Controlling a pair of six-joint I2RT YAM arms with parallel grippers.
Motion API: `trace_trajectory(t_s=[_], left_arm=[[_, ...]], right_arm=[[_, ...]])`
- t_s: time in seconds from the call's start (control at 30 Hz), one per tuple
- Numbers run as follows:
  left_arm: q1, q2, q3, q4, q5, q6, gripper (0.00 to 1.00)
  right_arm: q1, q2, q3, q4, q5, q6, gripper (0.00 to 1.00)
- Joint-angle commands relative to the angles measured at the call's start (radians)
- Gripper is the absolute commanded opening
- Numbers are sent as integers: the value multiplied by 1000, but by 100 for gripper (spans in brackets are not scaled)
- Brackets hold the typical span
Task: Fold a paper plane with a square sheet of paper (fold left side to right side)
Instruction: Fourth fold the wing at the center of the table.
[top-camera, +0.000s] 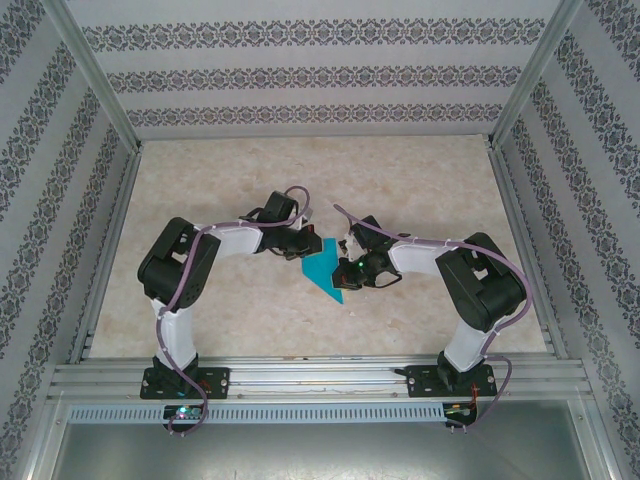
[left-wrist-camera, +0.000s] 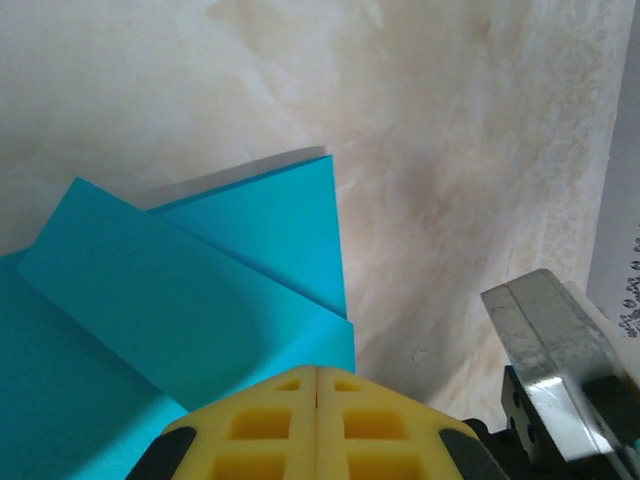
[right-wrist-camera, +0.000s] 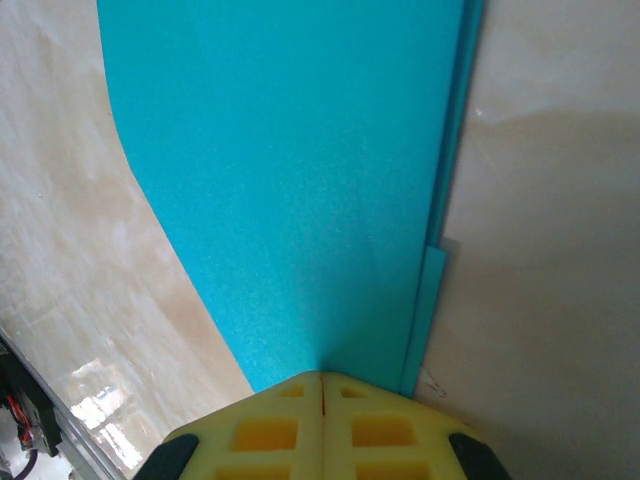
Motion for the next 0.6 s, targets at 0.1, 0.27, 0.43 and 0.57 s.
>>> trace_trajectory(t_s=[0.1,0.27,0.43,0.57], left_arm=[[-13,61,-14,7,-41,3,0],[-12,85,-31,-1,-59,5,0],[-12,82,-43,-13,-71,14,0],[-12,82,-45,-15,-69,19,0]], right_arm=[[-5,42,-37,-121,77,-11,0],[-5,27,-31,-103,54,-5,0],[-5,-16,-15,-85,28,11,0],[-7,-71,-9,-35,16,33,0]])
